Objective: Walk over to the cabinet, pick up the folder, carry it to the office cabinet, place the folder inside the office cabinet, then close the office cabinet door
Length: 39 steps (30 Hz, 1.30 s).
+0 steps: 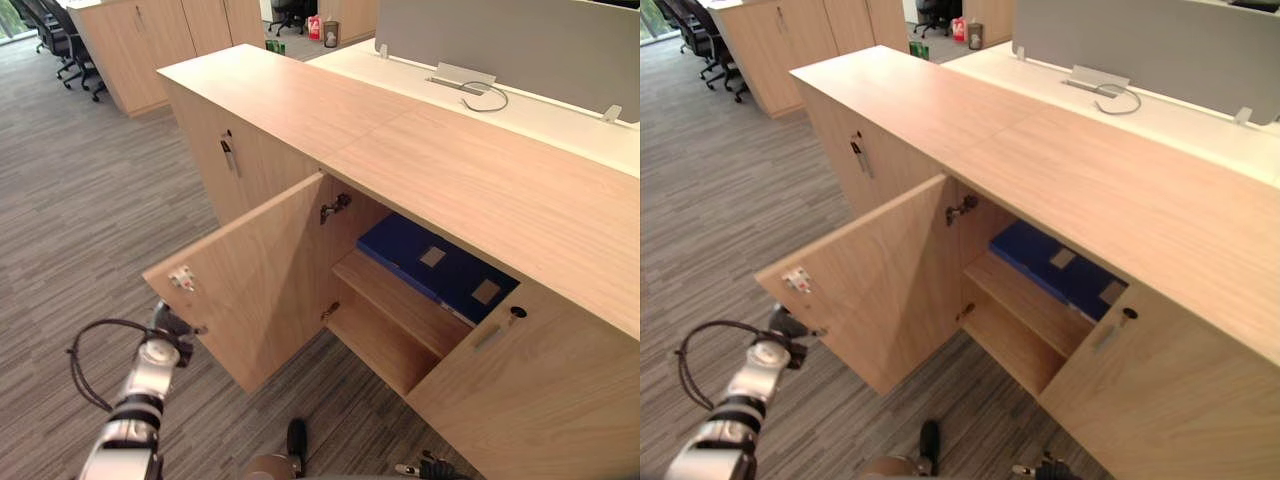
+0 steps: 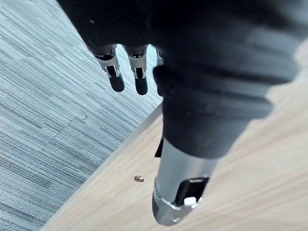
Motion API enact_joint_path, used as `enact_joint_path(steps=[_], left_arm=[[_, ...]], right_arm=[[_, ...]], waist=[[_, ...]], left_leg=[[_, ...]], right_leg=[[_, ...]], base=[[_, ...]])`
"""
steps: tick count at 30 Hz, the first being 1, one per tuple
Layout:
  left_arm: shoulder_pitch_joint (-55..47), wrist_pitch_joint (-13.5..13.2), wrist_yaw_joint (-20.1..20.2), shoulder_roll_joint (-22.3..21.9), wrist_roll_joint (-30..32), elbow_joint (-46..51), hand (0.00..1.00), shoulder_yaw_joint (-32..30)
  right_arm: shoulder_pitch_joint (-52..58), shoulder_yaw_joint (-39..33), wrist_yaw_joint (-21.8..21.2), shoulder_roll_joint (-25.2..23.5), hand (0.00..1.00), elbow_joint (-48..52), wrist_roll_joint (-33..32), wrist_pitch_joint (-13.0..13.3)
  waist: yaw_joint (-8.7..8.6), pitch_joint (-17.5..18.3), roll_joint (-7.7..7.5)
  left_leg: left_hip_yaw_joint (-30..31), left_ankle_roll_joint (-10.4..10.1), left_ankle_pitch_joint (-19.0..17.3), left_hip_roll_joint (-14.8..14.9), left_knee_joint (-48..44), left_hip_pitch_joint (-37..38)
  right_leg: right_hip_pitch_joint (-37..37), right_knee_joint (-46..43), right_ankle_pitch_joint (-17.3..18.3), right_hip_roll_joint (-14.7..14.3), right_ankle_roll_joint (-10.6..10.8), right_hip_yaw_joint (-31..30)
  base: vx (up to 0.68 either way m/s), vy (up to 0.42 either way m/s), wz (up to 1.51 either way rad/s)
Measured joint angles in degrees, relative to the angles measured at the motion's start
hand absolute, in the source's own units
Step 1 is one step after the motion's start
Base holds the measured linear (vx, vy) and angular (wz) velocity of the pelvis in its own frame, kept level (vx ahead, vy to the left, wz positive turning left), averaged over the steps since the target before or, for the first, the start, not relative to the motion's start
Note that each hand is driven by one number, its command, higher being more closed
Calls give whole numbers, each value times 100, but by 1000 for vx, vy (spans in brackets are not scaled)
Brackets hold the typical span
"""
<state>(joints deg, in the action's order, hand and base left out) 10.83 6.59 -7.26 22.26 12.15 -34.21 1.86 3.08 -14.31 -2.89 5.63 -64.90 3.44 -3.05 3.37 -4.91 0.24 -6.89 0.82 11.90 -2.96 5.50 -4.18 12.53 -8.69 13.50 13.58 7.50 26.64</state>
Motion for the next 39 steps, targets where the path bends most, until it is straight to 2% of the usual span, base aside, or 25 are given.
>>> enact_joint_path(steps=[1,3,5,6,7,11,14,16,18,21,24,26,29,31,34,37,38,39], left_arm=[[-511,-24,9,0,84,790,0,502],[-935,-134,108,-12,78,1261,0,1003],[-1269,-339,473,-102,-85,1528,0,1891],[-1299,-388,616,-147,-187,1563,0,2101],[-1358,-497,906,-236,-371,1663,0,2578],[-1602,-799,1583,-588,-1098,2358,0,3577],[-1678,-1020,1828,-842,-1567,2746,0,3743],[-1678,-1104,1854,-805,-1919,2875,0,3689],[-1762,-1117,1890,-793,-2610,2928,0,3424],[-1955,-1116,1878,-817,-3128,2929,0,3101],[-2191,-1117,1780,-1069,-3674,2700,0,2376],[-2132,-1160,1424,-1601,-4278,1930,0,1418],[-1997,-1211,1089,-1714,-4605,887,0,380],[-1963,-1274,910,-1722,-4618,315,0,-210],[-1877,-1322,611,-1744,-4705,-396,0,-935],[-1722,-1373,481,-1715,-4533,-1111,0,-1514],[-1670,-1374,445,-1659,-4385,-1398,0,-1645],[-1684,-1356,430,-1572,-3963,-1865,0,-1821]], right_arm=[[-14,-4,14,-2,0,-14,7,-6],[-51,-4,21,-98,0,-17,18,-3],[-142,17,55,-257,0,-60,42,2],[-148,22,60,-279,0,-57,91,13],[-160,24,74,-279,0,-62,128,51],[-185,58,98,-298,0,-81,210,92],[-223,68,131,-311,0,-123,224,97],[-223,81,137,-314,0,-140,226,103],[-233,149,136,-301,0,-197,248,110],[-255,320,134,-284,0,-223,260,118],[-257,453,132,-288,0,-221,344,160],[-243,492,134,-293,0,-222,360,183],[-230,472,136,-286,0,-213,279,231],[-221,416,135,-271,0,-205,217,269],[-136,162,134,-243,0,-124,219,299],[-48,-113,133,-231,0,-53,219,299],[-48,-194,132,-242,0,-54,220,294],[-21,-255,127,-234,0,-57,221,279]], waist=[[73,3,-12],[99,5,-19],[106,19,-2],[103,19,-2],[90,21,-2],[-33,68,-5],[-74,163,-1],[-78,188,-12],[-81,211,-38],[-79,210,-82],[-88,214,-128],[-102,205,-173],[-178,191,-232],[-270,186,-244],[-356,171,-290],[-420,140,-330],[-437,95,-368],[-453,51,-396]], left_leg=[[19,4,-3,-39,1,-77],[16,5,-3,-83,0,-117],[18,6,-3,-130,1,-118],[17,6,-3,-130,1,-119],[14,6,-3,-125,1,-119],[-19,5,-2,-79,2,-121],[-31,3,0,-23,2,-146],[-34,3,6,12,2,-146],[-49,-19,58,50,1,-144],[-135,3,71,108,0,-112],[-284,-21,19,192,1,-42],[-424,-59,-26,276,2,52],[-654,-149,-102,405,3,172],[-793,-221,-185,446,4,242],[-991,-223,-327,520,-2,340],[-1180,-255,-453,554,-153,322],[-1245,-266,-615,604,-430,245],[-1408,-328,-1122,845,-1436,-97]], right_leg=[[-87,-2,3,28,5,-8],[-121,-4,-1,38,5,-18],[-117,1,0,54,5,-36],[-117,3,0,53,5,-36],[-117,10,-1,49,4,-36],[-126,58,-16,22,-22,-35],[-125,155,-69,-50,-107,-36],[-120,177,-103,-87,-145,-37],[-115,202,-211,-121,-66,-49],[-109,241,-241,-160,-13,-116],[-90,278,-243,-210,-12,-256],[-77,296,-243,-251,-13,-393],[-80,324,-246,-314,-19,-594],[-91,338,-246,-336,-23,-696],[-123,340,-246,-334,-45,-894],[-197,328,-240,-310,-74,-1063],[-203,317,-245,-298,-96,-1135],[-280,243,-242,-327,-126,-1302]], base=[[28,115,19],[6,91,8],[-11,50,7],[-27,37,-1],[-31,22,-4],[-24,0,-9],[8,-44,-6],[28,-77,-4],[47,-112,-4],[67,-97,-18],[63,-82,-28],[34,-53,-33],[12,-36,-42],[-3,-17,-42],[6,10,-42],[24,25,-31],[39,7,-57],[44,6,-66]])
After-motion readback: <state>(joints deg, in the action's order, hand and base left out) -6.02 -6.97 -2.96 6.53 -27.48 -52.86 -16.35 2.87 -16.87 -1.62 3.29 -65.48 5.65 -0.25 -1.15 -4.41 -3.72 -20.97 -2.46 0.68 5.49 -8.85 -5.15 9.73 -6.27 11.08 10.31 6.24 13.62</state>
